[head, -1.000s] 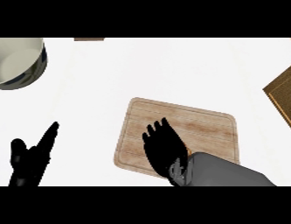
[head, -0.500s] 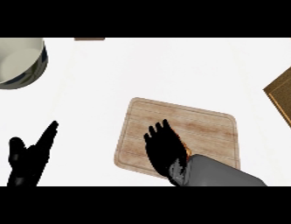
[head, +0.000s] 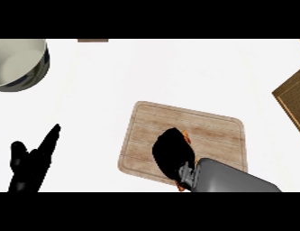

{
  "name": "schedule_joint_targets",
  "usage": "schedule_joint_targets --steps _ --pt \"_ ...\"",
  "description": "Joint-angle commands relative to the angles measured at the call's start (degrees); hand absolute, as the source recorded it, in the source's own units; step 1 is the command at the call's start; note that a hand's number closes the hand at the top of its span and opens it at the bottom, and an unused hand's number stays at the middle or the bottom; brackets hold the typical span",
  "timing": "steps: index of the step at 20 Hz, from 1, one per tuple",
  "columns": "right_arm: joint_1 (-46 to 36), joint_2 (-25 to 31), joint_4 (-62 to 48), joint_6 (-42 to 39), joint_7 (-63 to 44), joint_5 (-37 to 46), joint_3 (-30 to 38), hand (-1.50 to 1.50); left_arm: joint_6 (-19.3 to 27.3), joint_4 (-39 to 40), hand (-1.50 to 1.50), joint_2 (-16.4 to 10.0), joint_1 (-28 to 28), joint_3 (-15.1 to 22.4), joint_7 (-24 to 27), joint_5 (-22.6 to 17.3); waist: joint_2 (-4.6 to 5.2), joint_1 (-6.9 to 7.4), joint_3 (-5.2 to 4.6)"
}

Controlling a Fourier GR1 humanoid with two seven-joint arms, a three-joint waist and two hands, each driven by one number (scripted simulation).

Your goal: Pick the croissant from the cutting board and place it in the basket

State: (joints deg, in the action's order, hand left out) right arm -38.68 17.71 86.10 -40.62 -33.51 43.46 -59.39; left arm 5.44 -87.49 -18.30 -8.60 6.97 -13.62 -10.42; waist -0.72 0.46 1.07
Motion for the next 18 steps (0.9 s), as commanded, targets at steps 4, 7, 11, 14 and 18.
schedule_joint_targets --steps 4,7,11,14,18 --pt "7.14 6.38 4.63 6.52 3.8 4.97 -2.04 1.5 -0.29 4.52 0.0 0.87 -1.49 -0.69 -0.59 0.22 0.67 -1.08 -1.05" --pt "17.41 13.4 15.2 14.63 1.19 2.25 3.52 1.5 1.89 1.52 0.0 1.5 -5.62 -0.84 -1.17 0.21 -0.03 -4.69 -0.87" --pt "28.63 22.1 23.48 24.51 3.69 1.07 6.98 1.5 2.65 0.11 0.0 0.93 -6.62 -2.58 -1.38 -0.29 -0.2 -7.4 -0.79" --pt "36.21 28.99 29.08 32.85 5.16 5.06 6.58 1.5 1.74 0.8 0.0 1.33 -7.58 -2.31 -0.56 -0.6 -0.06 -6.36 -0.92" --pt "43.23 34.03 37.19 43.71 7.6 3.48 12.46 1.5 1.22 -1.25 0.0 0.91 -9.04 -2.19 -0.79 -0.67 -0.25 -6.37 -0.88"
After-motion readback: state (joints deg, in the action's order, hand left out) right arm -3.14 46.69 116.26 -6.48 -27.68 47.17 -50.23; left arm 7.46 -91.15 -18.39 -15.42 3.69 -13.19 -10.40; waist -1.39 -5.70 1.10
